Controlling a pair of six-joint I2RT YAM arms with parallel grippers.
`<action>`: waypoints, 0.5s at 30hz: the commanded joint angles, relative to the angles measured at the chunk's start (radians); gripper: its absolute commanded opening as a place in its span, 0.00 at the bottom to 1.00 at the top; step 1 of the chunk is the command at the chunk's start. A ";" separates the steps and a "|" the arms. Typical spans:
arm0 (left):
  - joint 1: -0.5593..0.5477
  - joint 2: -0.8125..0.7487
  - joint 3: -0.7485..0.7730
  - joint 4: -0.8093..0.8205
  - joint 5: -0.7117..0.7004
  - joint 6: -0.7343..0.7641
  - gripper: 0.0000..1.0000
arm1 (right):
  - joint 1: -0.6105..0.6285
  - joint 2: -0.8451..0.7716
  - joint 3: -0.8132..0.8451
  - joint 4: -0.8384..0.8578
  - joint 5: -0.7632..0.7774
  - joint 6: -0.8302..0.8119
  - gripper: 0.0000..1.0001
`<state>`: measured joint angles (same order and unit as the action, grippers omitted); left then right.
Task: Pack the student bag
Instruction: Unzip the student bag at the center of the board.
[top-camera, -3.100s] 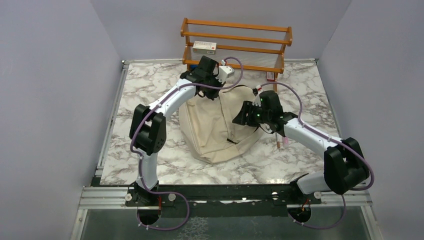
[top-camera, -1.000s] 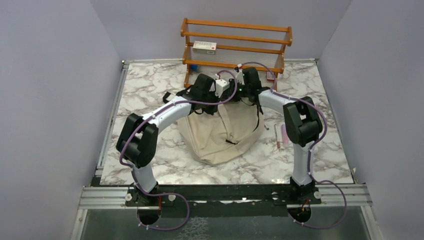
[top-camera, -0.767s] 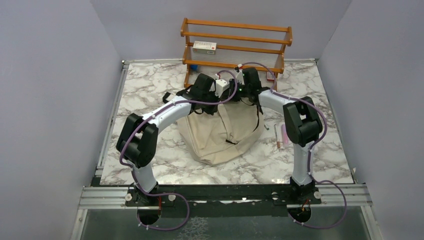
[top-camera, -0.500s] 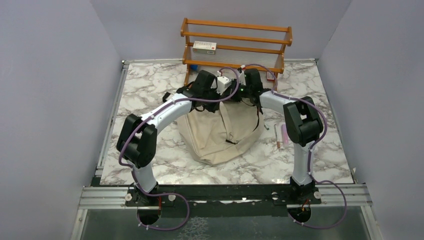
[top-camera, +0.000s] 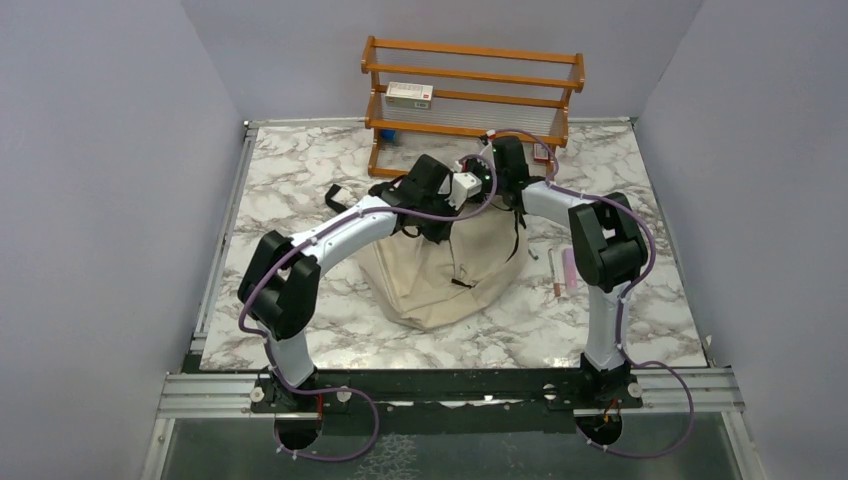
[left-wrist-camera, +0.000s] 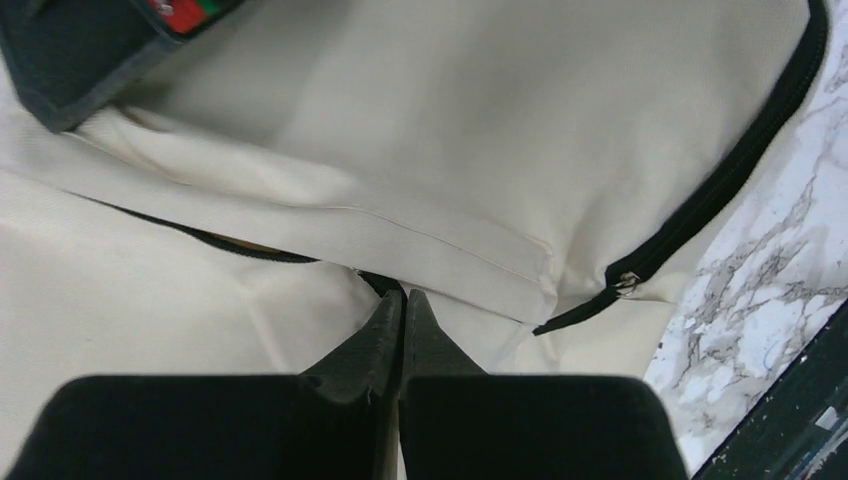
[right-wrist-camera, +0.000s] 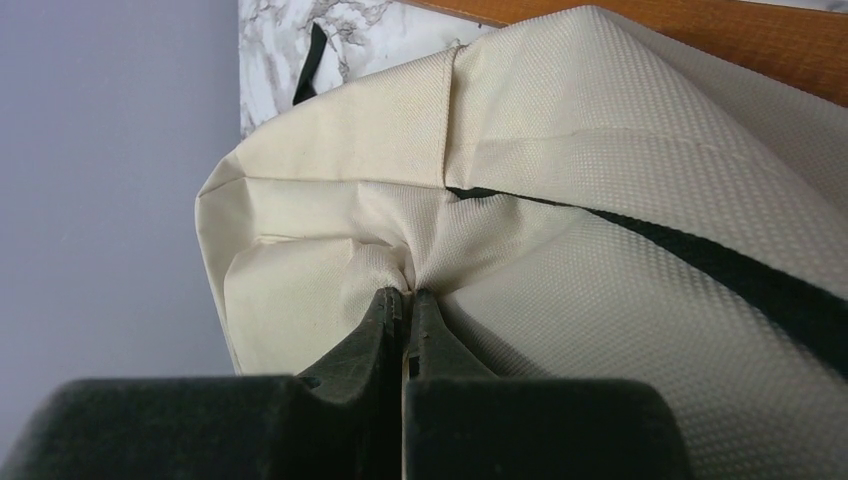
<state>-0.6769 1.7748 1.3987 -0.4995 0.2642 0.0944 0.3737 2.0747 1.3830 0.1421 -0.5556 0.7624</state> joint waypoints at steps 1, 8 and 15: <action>-0.063 -0.050 -0.028 -0.055 0.077 -0.022 0.00 | -0.037 0.013 0.014 0.095 0.036 0.010 0.01; -0.138 -0.070 -0.070 -0.054 0.097 -0.060 0.00 | -0.045 0.022 0.009 0.100 0.024 0.009 0.01; -0.190 -0.115 -0.134 -0.054 0.090 -0.084 0.00 | -0.051 0.030 0.008 0.105 0.017 0.011 0.00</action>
<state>-0.8280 1.7245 1.3083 -0.5186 0.2752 0.0589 0.3557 2.0834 1.3830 0.1490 -0.5774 0.7681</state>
